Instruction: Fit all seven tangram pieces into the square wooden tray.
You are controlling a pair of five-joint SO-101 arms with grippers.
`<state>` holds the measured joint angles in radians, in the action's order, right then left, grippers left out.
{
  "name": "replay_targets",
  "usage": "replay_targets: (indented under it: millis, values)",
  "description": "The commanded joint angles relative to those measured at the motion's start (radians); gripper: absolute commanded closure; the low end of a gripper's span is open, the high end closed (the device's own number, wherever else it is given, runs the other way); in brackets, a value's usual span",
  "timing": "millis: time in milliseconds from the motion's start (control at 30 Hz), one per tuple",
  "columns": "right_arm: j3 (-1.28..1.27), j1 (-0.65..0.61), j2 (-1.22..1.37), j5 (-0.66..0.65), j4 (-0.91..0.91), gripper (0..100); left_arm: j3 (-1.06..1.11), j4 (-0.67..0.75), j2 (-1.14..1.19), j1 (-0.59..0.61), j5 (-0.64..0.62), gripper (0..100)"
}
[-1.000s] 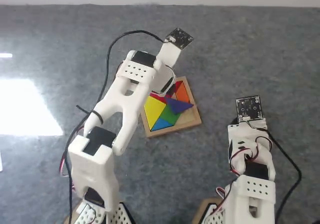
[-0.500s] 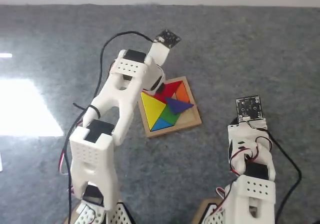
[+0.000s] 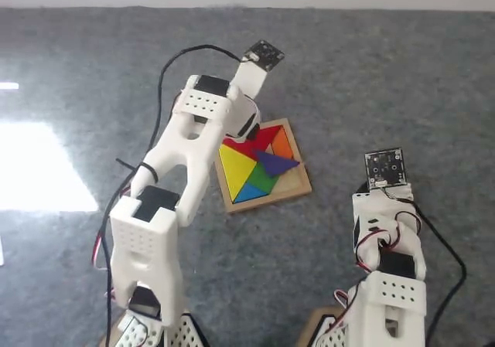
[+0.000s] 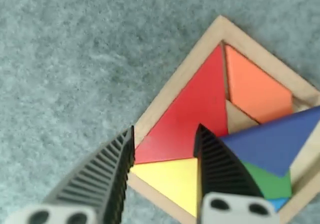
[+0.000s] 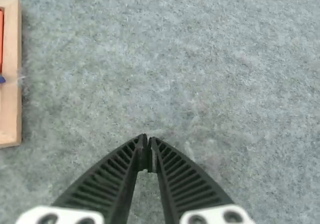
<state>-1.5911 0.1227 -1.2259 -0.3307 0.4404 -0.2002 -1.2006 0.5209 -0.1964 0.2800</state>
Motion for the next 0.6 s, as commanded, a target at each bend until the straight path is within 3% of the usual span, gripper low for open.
replay_targets:
  millis: [0, 567]
  values:
    - [0.009, 0.007, -0.013, -0.011, -0.024, 99.2, -0.025, 0.003, -0.006, -0.032, -0.015, 82]
    - [0.009, 0.008, -0.013, -0.011, -0.024, 99.2, 0.119, 0.003, -0.017, -0.048, -0.009, 82]
